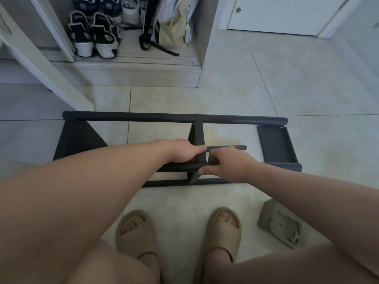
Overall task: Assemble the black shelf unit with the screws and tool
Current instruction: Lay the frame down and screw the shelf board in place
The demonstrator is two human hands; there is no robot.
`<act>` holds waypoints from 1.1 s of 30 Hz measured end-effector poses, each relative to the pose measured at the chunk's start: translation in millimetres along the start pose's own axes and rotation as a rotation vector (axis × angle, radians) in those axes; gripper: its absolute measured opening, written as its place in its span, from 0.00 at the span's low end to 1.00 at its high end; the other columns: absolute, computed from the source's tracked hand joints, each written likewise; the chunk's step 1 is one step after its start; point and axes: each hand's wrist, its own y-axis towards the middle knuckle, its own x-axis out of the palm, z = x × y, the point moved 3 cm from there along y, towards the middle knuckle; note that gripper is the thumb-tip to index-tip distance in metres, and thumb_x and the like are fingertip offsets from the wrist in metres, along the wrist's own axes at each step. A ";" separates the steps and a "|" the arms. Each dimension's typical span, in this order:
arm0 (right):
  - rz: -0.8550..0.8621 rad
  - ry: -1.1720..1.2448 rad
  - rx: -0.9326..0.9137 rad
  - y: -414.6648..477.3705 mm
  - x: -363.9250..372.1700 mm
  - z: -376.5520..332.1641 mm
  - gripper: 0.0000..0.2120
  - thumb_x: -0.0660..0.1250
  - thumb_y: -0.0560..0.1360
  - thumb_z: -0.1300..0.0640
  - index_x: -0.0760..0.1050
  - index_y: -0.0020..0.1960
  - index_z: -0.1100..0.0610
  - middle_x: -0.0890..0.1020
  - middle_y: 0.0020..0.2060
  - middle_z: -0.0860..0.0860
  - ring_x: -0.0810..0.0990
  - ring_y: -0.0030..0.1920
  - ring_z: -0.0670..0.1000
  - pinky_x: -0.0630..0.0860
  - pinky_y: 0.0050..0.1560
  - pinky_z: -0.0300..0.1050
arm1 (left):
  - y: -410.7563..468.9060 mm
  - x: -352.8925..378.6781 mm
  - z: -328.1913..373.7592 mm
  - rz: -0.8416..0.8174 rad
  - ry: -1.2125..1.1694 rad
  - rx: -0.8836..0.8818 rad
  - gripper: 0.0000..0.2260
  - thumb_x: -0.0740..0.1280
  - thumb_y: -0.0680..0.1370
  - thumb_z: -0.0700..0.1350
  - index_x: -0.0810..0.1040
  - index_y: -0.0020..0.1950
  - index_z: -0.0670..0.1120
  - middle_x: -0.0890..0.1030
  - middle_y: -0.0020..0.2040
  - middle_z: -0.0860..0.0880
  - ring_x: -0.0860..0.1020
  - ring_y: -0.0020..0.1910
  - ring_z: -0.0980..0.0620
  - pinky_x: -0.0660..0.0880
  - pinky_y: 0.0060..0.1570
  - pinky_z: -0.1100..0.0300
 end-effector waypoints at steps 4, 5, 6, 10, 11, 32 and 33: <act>0.170 -0.139 -0.090 -14.2 9.1 7.5 0.32 0.65 0.65 0.22 0.69 0.50 0.49 0.75 0.45 0.44 0.75 0.46 0.50 0.69 0.41 0.48 | -11.1 13.5 0.0 -0.118 -0.020 0.005 0.28 0.55 0.76 0.73 0.80 0.44 0.51 0.79 0.44 0.52 0.75 0.43 0.52 0.68 0.41 0.56; 0.251 -0.168 -0.124 -16.8 9.6 7.7 0.36 0.65 0.63 0.22 0.68 0.55 0.50 0.75 0.50 0.46 0.74 0.50 0.52 0.71 0.46 0.49 | -12.9 14.2 -0.2 -0.138 -0.038 -0.003 0.28 0.55 0.77 0.73 0.81 0.45 0.50 0.78 0.43 0.52 0.74 0.42 0.52 0.67 0.40 0.56; 0.314 -0.191 -0.150 -19.0 10.3 7.8 0.41 0.65 0.62 0.22 0.68 0.61 0.51 0.74 0.56 0.47 0.72 0.55 0.53 0.72 0.51 0.51 | -13.5 14.7 -0.6 -0.165 -0.066 -0.007 0.27 0.56 0.77 0.71 0.81 0.43 0.51 0.77 0.39 0.53 0.73 0.39 0.52 0.66 0.40 0.56; 0.308 -0.243 -0.190 -20.7 14.3 9.5 0.54 0.56 0.65 0.20 0.48 0.82 0.48 0.49 0.82 0.51 0.51 0.80 0.57 0.59 0.74 0.60 | -17.4 15.4 -3.5 -0.308 -0.202 0.016 0.22 0.60 0.78 0.55 0.80 0.27 0.50 0.69 0.26 0.54 0.64 0.31 0.52 0.62 0.37 0.56; 0.276 -0.264 -0.216 -20.3 15.7 9.9 0.53 0.53 0.67 0.20 0.43 0.82 0.45 0.41 0.82 0.49 0.44 0.82 0.56 0.54 0.76 0.62 | -17.4 15.8 -4.8 -0.318 -0.218 0.031 0.19 0.62 0.76 0.51 0.78 0.25 0.50 0.69 0.27 0.53 0.64 0.31 0.52 0.62 0.38 0.56; 0.265 -0.302 -0.482 -1.2 27.3 14.9 0.44 0.49 0.77 0.27 0.45 0.83 0.50 0.41 0.82 0.47 0.39 0.81 0.48 0.45 0.80 0.61 | 9.5 25.8 -22.0 -0.270 -0.316 0.103 0.15 0.63 0.76 0.32 0.83 0.42 0.50 0.85 0.33 0.55 0.82 0.34 0.56 0.75 0.32 0.66; 0.266 -0.298 -0.482 -0.6 26.9 15.3 0.44 0.49 0.77 0.27 0.44 0.83 0.50 0.41 0.82 0.47 0.39 0.81 0.47 0.45 0.80 0.60 | 11.9 25.7 -23.5 -0.254 -0.322 0.121 0.14 0.64 0.76 0.33 0.83 0.42 0.51 0.85 0.35 0.55 0.82 0.36 0.56 0.76 0.34 0.66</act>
